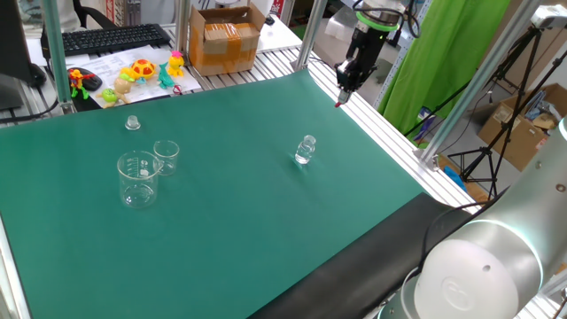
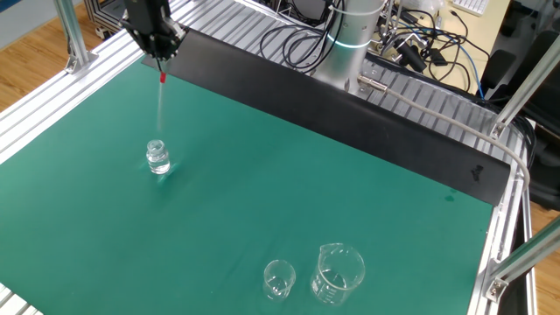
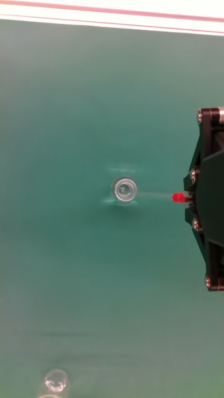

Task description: Transfer liquid using a dropper

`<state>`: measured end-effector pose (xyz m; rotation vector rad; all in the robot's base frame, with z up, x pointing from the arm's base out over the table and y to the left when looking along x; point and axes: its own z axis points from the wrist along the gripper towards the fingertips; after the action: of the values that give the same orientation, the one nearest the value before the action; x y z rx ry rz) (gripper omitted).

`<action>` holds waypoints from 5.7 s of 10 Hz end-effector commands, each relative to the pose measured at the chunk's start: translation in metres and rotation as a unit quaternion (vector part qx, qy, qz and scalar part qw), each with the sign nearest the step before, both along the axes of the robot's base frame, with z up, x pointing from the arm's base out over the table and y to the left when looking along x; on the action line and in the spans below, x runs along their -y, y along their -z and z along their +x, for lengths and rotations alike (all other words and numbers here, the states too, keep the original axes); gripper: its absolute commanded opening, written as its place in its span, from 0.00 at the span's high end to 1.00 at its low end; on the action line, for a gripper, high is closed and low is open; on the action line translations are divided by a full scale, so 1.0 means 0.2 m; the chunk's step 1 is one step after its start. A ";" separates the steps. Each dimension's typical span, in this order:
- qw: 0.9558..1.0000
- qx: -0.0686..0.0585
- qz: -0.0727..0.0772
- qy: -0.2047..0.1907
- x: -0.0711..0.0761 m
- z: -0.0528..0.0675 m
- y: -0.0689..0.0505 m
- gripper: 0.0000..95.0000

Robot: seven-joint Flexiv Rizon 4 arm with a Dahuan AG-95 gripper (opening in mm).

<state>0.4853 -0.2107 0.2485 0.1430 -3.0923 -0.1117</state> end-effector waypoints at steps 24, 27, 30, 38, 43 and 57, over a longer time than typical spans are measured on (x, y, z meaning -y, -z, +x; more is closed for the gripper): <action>1.000 0.012 0.005 -0.003 -0.01 -0.03 0.29 1.00; 1.000 0.010 0.005 -0.002 0.00 -0.02 0.24 1.00; 1.000 0.009 0.005 -0.002 0.01 -0.01 0.20 1.00; 1.000 -0.001 0.002 -0.006 0.03 0.01 0.05 1.00; 1.000 -0.004 0.001 -0.011 0.07 -0.02 0.06 1.00; 1.000 0.019 0.003 -0.007 0.01 -0.08 0.25 1.00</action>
<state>0.4680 -0.2125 0.1978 0.1680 -3.1326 -0.1138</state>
